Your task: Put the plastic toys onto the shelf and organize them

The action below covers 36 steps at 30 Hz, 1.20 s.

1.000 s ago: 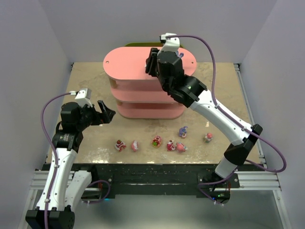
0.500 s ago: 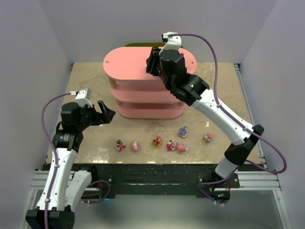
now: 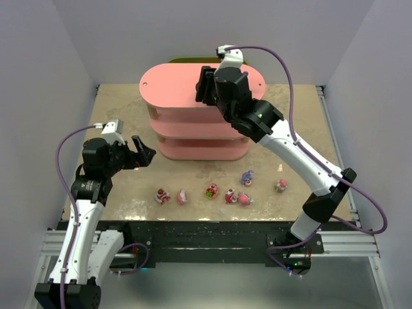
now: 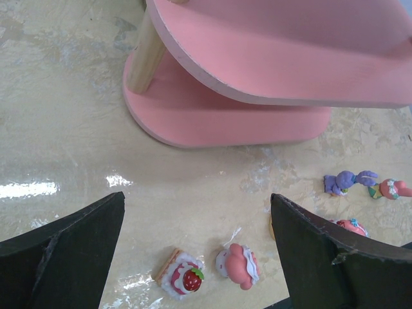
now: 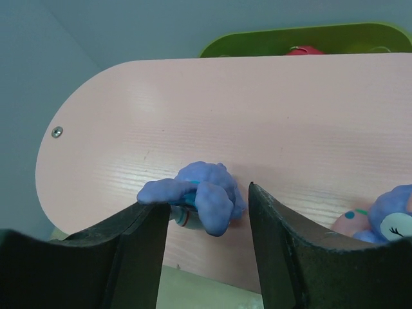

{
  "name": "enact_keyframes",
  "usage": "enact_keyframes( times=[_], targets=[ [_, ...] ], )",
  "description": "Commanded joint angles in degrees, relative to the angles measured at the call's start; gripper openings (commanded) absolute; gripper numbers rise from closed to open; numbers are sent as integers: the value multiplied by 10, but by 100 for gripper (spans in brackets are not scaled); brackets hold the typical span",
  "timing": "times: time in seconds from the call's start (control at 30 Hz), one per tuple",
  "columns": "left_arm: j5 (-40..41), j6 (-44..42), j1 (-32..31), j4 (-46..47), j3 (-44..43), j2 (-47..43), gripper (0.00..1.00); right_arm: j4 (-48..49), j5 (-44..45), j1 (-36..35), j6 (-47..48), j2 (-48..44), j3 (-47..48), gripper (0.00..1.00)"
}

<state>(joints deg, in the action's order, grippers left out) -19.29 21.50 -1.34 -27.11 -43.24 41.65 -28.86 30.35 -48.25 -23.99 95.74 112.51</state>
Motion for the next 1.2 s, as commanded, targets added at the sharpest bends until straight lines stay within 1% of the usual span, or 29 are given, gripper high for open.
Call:
enact_keyframes(
  times=[0.0, 0.17, 0.37, 0.4, 0.63, 0.77, 0.87, 0.9, 1.0, 1.17],
  targets=[
    [1, 2, -3, 14, 2, -3, 100, -20, 0, 1, 10, 8, 22, 56],
    [0, 2, -3, 15, 2, -3, 99, -8, 8, 1, 14, 4, 18, 55],
    [1, 3, -3, 16, 0, -3, 100, 18, 21, 2, 25, 1, 9, 46],
    [1, 3, -3, 17, 0, -2, 99, 20, 22, 1, 27, 1, 9, 43],
    [0, 3, -3, 17, -2, 0, 100, 17, 16, 3, 29, 7, 17, 35],
    [1, 4, -3, 16, -3, -1, 100, 13, -19, 16, 15, 0, 17, 33],
    [1, 4, -3, 15, -3, -4, 100, 7, -79, 39, -10, -10, 14, 31],
    [1, 3, -3, 15, -3, -3, 100, 5, -110, 51, -13, -11, 13, 31],
    [2, 3, -3, 14, -2, -4, 99, 1, -166, 67, -17, -21, 9, 30],
    [4, 2, -3, 12, 0, -5, 100, -25, -230, 75, -13, -18, 25, 30]
  ],
)
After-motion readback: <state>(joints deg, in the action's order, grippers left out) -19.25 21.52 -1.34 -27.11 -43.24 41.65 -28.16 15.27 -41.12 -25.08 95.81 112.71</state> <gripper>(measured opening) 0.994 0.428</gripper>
